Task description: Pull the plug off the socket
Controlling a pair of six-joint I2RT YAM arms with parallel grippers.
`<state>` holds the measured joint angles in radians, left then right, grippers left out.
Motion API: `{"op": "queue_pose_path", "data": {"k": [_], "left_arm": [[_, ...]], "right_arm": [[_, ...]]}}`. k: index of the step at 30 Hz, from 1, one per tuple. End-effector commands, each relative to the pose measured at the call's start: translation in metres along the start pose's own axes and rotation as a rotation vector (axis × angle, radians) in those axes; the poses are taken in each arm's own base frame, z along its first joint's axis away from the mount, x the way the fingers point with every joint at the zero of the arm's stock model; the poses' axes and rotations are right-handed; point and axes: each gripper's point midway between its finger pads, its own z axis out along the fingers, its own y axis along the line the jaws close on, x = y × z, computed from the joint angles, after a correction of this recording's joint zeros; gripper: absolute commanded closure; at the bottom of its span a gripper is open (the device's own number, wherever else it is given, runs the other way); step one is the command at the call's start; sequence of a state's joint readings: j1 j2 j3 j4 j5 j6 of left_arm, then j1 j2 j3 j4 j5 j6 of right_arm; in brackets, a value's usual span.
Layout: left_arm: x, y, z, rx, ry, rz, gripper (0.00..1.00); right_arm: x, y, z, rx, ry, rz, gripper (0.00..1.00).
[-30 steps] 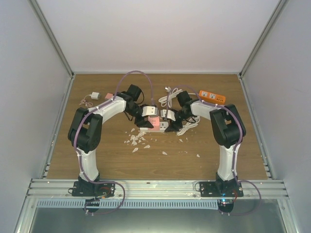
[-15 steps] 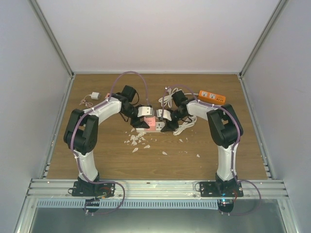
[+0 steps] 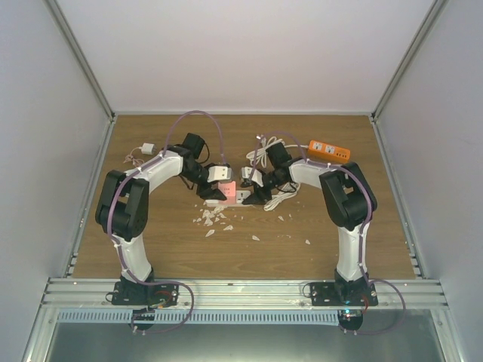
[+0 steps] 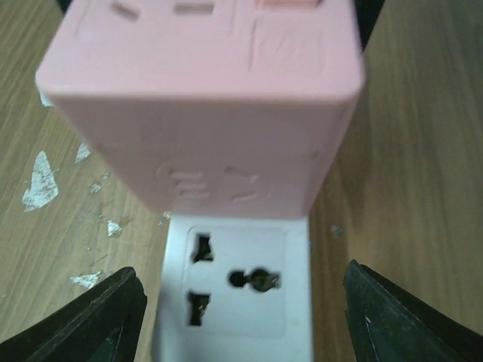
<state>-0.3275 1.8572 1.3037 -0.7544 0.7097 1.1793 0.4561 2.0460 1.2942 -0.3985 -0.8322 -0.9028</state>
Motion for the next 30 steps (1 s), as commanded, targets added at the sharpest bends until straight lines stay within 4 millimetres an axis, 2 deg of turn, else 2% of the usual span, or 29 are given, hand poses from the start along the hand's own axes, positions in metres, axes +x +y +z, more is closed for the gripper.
{"op": "queue_pose_path", "data": {"k": [1, 6, 11, 15, 21, 30], "left_arm": [[-0.005, -0.007, -0.011, 0.005, -0.026, 0.024, 0.54], [-0.004, -0.010, -0.011, 0.011, -0.034, 0.022, 0.55], [-0.008, -0.012, -0.011, 0.006, -0.068, 0.007, 0.55], [-0.012, -0.011, -0.009, 0.011, -0.095, -0.018, 0.56], [-0.018, -0.016, -0.013, 0.017, -0.124, 0.003, 0.57], [-0.030, -0.017, -0.023, -0.067, -0.134, 0.138, 0.59]], "right_arm": [[0.006, 0.007, 0.012, -0.002, -0.040, 0.005, 0.26], [0.013, 0.007, 0.019, 0.026, -0.053, 0.024, 0.26], [0.007, -0.001, 0.029, 0.047, -0.072, 0.022, 0.30], [0.004, -0.003, 0.033, 0.042, -0.088, 0.018, 0.39], [0.017, 0.000, 0.040, 0.037, -0.065, 0.052, 0.58], [0.036, -0.001, 0.043, 0.048, 0.004, 0.092, 0.77]]}}
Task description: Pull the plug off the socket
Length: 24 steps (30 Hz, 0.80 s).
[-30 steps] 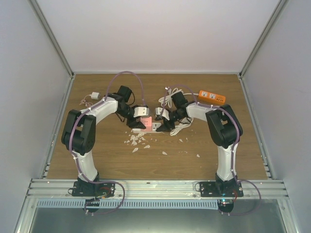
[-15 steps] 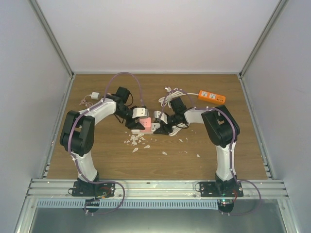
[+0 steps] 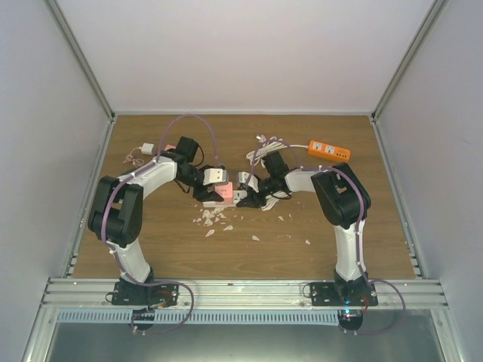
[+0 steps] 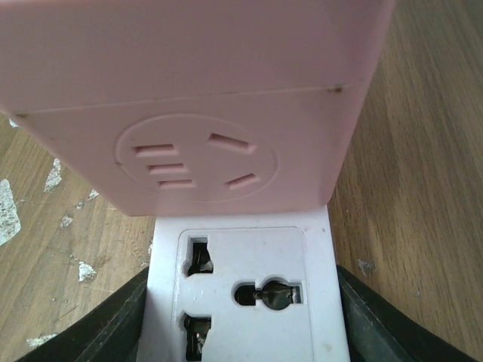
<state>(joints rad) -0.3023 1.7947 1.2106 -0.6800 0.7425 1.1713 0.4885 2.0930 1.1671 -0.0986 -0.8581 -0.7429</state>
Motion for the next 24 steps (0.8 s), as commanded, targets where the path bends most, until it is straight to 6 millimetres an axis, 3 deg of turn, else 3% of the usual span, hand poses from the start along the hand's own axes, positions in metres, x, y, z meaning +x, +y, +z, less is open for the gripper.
{"op": "queue_pose_path", "data": {"k": [1, 6, 15, 24], "left_arm": [[-0.034, -0.011, -0.015, -0.036, -0.092, 0.149, 0.59], [-0.037, -0.009, -0.018, -0.025, -0.105, 0.119, 0.60], [-0.042, 0.016, -0.030, 0.048, -0.186, -0.097, 0.60], [-0.036, -0.006, -0.031, -0.011, -0.130, 0.063, 0.60]], "right_arm": [[0.027, -0.008, 0.011, 0.034, 0.087, 0.050, 0.78], [0.038, -0.010, 0.011, 0.057, 0.134, 0.068, 0.89], [0.042, -0.008, 0.012, 0.063, 0.144, 0.059, 0.93], [0.043, -0.008, 0.014, 0.053, 0.145, 0.068, 0.95]]}}
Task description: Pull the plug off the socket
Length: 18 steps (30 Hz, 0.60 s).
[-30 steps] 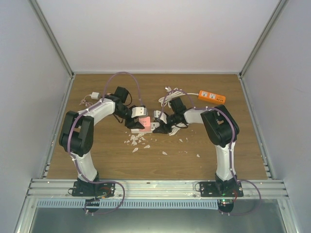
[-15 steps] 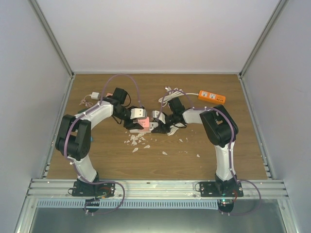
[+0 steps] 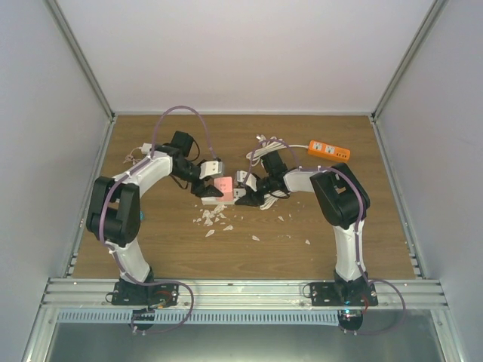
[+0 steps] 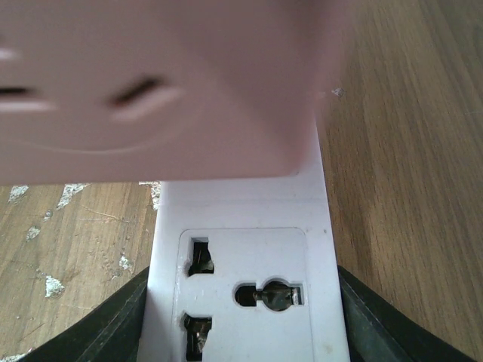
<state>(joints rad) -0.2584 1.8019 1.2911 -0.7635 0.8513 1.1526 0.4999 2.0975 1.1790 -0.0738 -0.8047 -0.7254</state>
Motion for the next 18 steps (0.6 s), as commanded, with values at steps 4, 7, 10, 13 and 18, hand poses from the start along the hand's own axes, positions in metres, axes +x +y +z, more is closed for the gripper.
{"op": "queue_pose_path", "data": {"k": [4, 7, 10, 13, 18], "left_arm": [[-0.010, -0.016, -0.011, -0.020, -0.009, 0.090, 0.61], [-0.008, -0.009, -0.023, -0.049, -0.004, 0.063, 0.61], [-0.004, 0.000, -0.045, -0.091, 0.029, 0.042, 0.61], [0.007, 0.013, -0.069, -0.156, 0.115, 0.033, 0.61], [0.037, 0.024, -0.101, -0.197, 0.318, -0.039, 0.60]], "right_arm": [[0.043, 0.003, 0.011, 0.006, 0.120, 0.078, 0.94], [0.043, 0.003, 0.011, 0.006, 0.120, 0.078, 0.93], [0.043, 0.002, 0.010, 0.008, 0.118, 0.081, 0.91], [0.042, 0.002, 0.010, 0.007, 0.118, 0.083, 0.90], [0.039, 0.001, 0.010, 0.004, 0.114, 0.087, 0.86]]}}
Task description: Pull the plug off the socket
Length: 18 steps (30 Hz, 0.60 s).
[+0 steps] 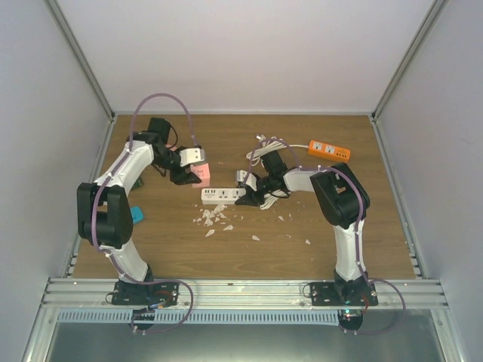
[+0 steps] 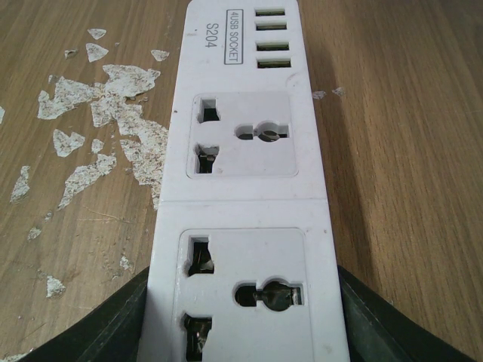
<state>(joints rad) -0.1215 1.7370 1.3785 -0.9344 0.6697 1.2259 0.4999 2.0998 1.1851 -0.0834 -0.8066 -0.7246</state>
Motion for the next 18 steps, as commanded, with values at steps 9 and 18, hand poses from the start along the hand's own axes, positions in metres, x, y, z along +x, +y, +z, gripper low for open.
{"op": "queue_pose_path", "data": {"k": [9, 18], "left_arm": [[0.093, 0.020, -0.059, -0.110, 0.531, -0.027, 0.60], [0.138, 0.043, -0.066, -0.135, 0.790, -0.031, 0.60]], "right_arm": [[0.034, 0.000, 0.008, 0.006, 0.101, 0.087, 0.80], [0.032, 0.000, 0.007, 0.008, 0.099, 0.099, 0.79]]}}
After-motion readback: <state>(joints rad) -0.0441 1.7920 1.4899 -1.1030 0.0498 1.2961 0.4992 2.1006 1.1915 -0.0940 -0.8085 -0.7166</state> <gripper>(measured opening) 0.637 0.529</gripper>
